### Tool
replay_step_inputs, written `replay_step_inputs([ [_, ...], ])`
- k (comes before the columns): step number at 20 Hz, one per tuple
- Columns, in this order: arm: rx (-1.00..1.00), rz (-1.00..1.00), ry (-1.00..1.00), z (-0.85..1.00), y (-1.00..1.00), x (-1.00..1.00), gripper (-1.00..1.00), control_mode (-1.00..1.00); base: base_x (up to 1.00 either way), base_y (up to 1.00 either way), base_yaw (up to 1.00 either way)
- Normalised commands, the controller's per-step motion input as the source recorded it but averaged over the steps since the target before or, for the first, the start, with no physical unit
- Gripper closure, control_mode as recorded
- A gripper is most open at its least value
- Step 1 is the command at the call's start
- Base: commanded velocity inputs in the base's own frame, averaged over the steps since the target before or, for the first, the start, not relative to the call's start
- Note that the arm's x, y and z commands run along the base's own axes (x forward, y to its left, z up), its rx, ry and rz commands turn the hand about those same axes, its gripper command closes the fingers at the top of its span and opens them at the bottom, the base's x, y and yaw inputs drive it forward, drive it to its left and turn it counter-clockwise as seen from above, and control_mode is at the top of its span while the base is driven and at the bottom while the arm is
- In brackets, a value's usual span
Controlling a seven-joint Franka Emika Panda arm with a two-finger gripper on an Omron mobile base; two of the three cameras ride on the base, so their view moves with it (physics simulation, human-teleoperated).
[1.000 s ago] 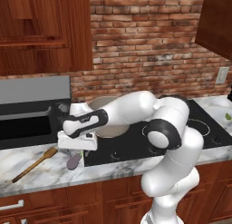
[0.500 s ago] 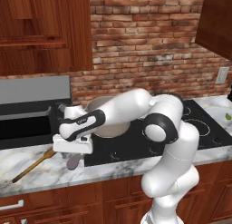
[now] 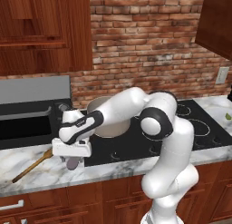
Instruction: Put the eggplant and lemon wedge in the pot. Retrieve the spatula and lightly stir the vegetables in the pot.
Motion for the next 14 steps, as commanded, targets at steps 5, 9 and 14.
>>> replay_step_inputs([
  [5, 0.0, 0.0, 0.0, -0.04, 0.0, 0.0, -1.0, -1.0, 0.0, 0.0, 0.0],
  [9, 0.0, 0.0, 0.0, 0.0, 0.0, 0.0, 1.0, -1.0, 0.0, 0.0, 0.0],
  [14, 0.0, 0.0, -0.01, 0.0, 0.0, -0.02, 1.0, -1.0, 0.0, 0.0, 0.0],
])
